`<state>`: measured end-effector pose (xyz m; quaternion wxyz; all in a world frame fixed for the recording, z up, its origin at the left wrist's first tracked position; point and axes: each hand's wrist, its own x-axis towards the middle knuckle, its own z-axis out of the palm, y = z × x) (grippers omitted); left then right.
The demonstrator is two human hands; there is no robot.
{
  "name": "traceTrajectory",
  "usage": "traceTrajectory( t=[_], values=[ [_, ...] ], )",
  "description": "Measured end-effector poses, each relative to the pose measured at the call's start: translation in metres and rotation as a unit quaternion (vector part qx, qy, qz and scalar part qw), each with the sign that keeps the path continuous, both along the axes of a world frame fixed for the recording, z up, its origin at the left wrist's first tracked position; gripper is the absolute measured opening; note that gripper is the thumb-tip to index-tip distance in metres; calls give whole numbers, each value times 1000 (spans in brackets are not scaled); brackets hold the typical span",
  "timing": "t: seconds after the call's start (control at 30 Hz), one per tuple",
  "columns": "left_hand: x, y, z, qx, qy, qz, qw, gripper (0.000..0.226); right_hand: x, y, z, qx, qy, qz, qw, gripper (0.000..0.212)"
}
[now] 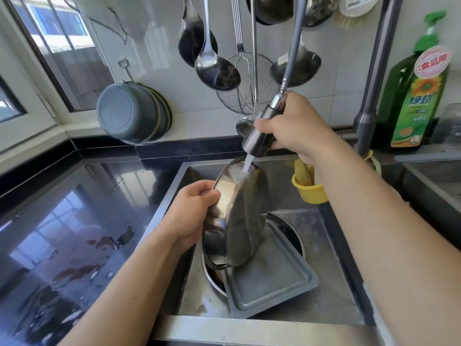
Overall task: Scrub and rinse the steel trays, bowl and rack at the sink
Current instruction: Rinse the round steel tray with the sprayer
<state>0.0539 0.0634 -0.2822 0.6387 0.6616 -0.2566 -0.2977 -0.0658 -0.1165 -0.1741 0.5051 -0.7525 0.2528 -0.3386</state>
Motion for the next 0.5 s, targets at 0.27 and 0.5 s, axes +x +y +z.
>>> traceTrajectory(
  t=[0.27, 0.5],
  values=[
    [-5, -2, 2, -81, 159, -59, 982, 36, -1, 10, 7, 34, -1, 55, 998, 33],
    [2, -5, -3, -132, 255, -24, 957, 39, -19, 10, 20, -6, 77, 62, 995, 14]
  ],
)
